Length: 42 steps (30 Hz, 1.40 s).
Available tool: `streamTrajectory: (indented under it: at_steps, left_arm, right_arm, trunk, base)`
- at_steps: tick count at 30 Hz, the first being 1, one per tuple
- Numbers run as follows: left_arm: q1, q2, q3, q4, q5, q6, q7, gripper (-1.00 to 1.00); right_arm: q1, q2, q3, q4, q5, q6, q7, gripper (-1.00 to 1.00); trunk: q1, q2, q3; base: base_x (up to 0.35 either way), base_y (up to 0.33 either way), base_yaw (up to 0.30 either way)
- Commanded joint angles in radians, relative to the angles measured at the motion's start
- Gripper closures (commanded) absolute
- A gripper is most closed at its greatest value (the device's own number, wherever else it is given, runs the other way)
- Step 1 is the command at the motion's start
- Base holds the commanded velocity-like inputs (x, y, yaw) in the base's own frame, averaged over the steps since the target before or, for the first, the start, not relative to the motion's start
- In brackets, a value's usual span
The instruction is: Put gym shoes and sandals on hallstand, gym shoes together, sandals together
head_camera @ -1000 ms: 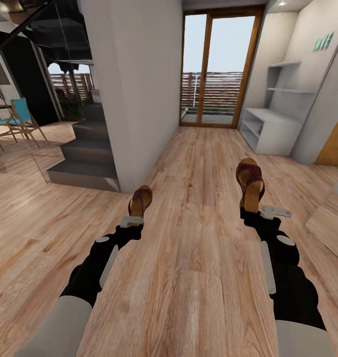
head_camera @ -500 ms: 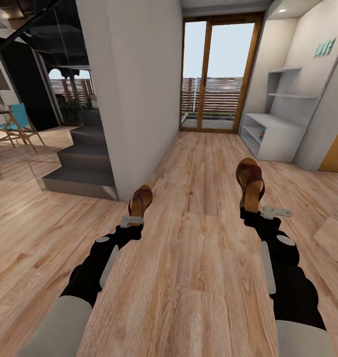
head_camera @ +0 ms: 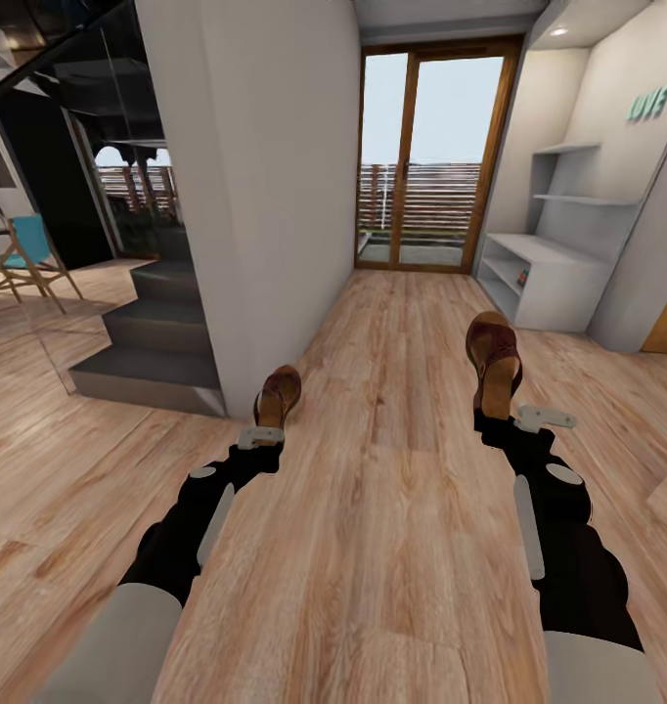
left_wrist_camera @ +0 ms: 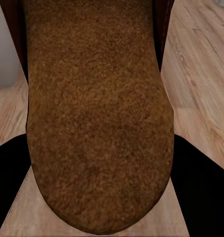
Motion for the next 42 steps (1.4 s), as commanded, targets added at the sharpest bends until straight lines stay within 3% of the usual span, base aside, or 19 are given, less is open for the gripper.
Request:
streamTrajectory:
  at_steps: [1, 15, 31, 42]
  left_arm:
    - [0.000, 0.000, 0.001, -0.001, 0.003, 0.006, -0.002, 1.00]
    - [0.000, 0.000, 0.001, -0.001, 0.004, 0.006, -0.002, 1.00]
    - [0.000, 0.000, 0.001, -0.001, 0.004, 0.006, -0.002, 1.00]
    - [0.000, 0.000, 0.002, -0.001, 0.004, 0.006, -0.003, 1.00]
  right_arm:
    - [-0.001, 0.001, -0.001, -0.001, 0.001, 0.006, -0.001, 1.00]
    - [-0.001, 0.001, 0.000, -0.001, 0.001, 0.006, -0.001, 1.00]
    - [-0.001, 0.001, 0.000, -0.001, 0.001, 0.006, -0.001, 1.00]
    - [-0.001, 0.001, 0.001, -0.001, 0.001, 0.006, -0.001, 1.00]
  trunk:
    - [0.000, 0.000, 0.001]
    - [0.000, 0.000, 0.024]
    - [0.000, 0.000, 0.049]
    - [0.000, 0.000, 0.054]
  base:
    - [0.346, 0.000, 0.000]
    - [0.343, -0.063, 0.000]
    - [0.289, -0.216, 0.000]
    - [0.306, -0.215, 0.000]
